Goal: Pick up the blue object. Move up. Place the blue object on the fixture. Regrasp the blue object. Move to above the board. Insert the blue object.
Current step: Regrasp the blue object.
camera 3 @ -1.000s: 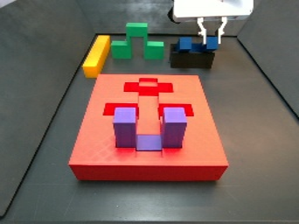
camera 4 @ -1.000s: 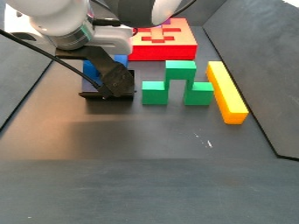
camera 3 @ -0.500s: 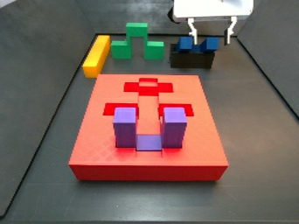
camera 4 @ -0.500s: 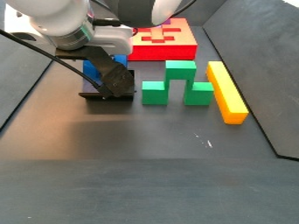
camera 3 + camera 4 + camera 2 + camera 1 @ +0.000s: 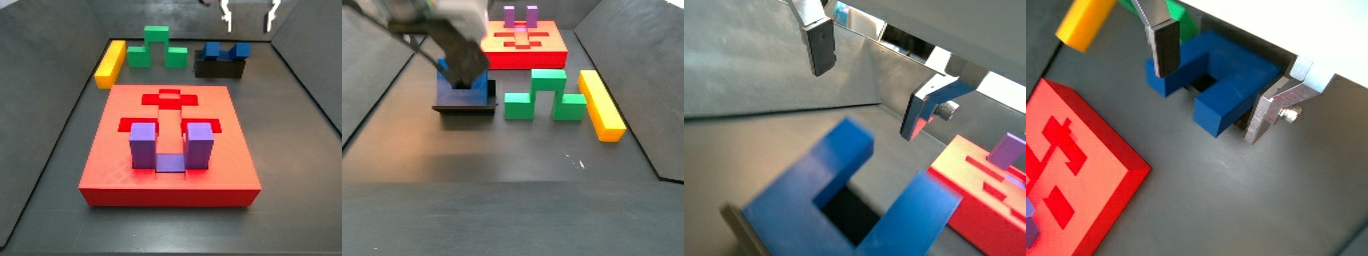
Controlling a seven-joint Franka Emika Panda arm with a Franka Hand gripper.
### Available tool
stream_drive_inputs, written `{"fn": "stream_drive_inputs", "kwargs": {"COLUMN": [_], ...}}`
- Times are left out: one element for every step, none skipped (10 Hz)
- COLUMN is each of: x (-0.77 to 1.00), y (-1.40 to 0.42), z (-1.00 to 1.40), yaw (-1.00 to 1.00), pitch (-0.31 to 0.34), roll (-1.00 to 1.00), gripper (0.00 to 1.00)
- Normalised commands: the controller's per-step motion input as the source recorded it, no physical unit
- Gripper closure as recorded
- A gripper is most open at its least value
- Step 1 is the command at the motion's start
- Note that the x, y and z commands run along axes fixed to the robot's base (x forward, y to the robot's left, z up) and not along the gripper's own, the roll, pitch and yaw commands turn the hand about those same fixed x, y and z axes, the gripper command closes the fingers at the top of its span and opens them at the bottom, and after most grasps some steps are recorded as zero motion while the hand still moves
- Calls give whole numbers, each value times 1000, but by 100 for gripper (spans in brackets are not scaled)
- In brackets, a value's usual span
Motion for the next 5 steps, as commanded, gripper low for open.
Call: {"fn": "stream_drive_inputs", "kwargs": {"x": [103,86,137,203,254], "y": [-200,-237,-163,-120,-77], "z": [423,294,200,169,123], "yaw": [186,177,189,180,174], "pitch": [37,69,69,57,63], "roll": [1000,1000,1000,1000,1000], "gripper": [0,0,0,0,0]}}
